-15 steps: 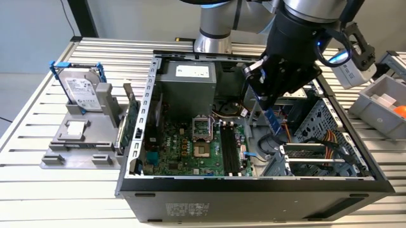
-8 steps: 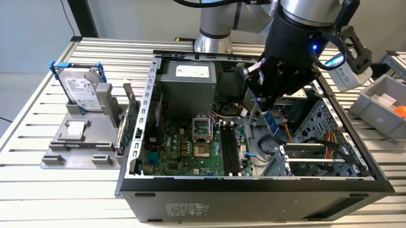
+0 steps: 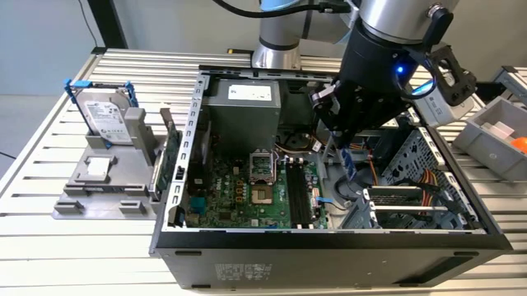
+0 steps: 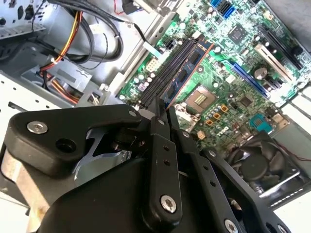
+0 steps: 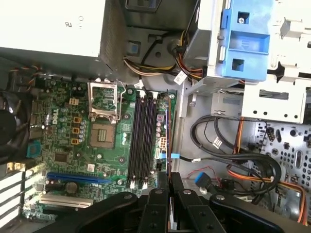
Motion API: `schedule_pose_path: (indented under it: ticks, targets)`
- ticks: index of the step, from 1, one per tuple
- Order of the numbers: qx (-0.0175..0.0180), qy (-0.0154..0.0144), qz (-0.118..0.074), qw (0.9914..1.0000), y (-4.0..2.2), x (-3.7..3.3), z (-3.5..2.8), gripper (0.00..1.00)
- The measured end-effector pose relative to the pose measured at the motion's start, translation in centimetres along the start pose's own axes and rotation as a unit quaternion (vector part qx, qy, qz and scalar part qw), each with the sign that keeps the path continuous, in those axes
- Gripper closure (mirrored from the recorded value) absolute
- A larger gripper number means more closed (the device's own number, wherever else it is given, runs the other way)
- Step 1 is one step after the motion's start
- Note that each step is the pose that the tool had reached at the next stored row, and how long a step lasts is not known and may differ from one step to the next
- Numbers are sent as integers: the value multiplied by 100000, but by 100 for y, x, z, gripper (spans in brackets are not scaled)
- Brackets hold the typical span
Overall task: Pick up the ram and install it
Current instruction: 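Insert the ram into the slot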
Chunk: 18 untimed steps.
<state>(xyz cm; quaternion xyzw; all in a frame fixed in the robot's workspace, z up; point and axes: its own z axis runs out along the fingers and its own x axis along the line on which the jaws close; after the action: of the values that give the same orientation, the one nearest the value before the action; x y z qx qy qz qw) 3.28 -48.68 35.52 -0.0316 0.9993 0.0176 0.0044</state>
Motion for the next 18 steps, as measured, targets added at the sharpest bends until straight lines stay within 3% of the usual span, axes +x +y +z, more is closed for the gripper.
schedule_pose_path:
  ticks: [5,16,18]
  targets:
    - [1,-20,80,100000,0,2,10,100]
    - [13,-43,113,100000,-1,50,199,100]
    - [22,-26,108,100000,-2,51,209,100]
